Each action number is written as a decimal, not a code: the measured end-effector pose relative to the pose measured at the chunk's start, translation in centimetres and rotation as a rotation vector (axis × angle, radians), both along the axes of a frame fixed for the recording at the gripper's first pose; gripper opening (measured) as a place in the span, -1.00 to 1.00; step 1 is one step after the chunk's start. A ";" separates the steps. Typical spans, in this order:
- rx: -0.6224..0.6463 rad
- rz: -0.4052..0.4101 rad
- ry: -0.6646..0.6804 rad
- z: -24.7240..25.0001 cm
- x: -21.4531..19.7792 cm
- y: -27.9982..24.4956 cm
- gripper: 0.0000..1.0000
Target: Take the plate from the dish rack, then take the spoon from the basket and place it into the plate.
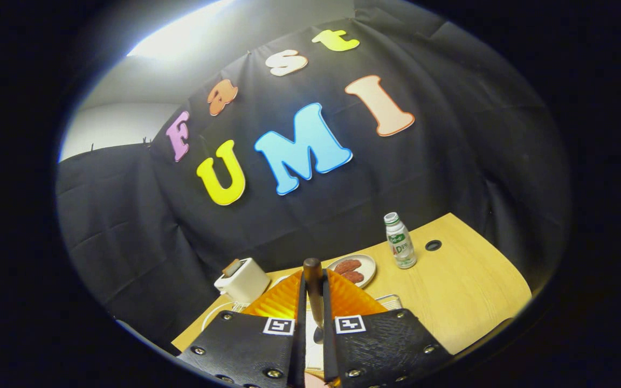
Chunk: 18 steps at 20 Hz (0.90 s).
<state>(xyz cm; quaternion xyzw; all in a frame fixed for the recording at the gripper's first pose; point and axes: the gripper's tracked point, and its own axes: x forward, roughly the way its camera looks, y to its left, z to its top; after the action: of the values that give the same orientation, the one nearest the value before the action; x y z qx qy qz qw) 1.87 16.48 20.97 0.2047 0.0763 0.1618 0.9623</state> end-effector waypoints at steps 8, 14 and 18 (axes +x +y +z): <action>-0.047 0.183 0.084 -5.4 -6.0 8.1 -0.74; -0.128 0.268 0.186 -12.2 -9.3 12.3 -0.74; -0.150 0.280 0.224 -14.7 -10.9 14.2 -0.74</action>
<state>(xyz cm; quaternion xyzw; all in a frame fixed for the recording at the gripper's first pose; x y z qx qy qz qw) -8.98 30.71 6.23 0.1367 0.2226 0.2642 0.9284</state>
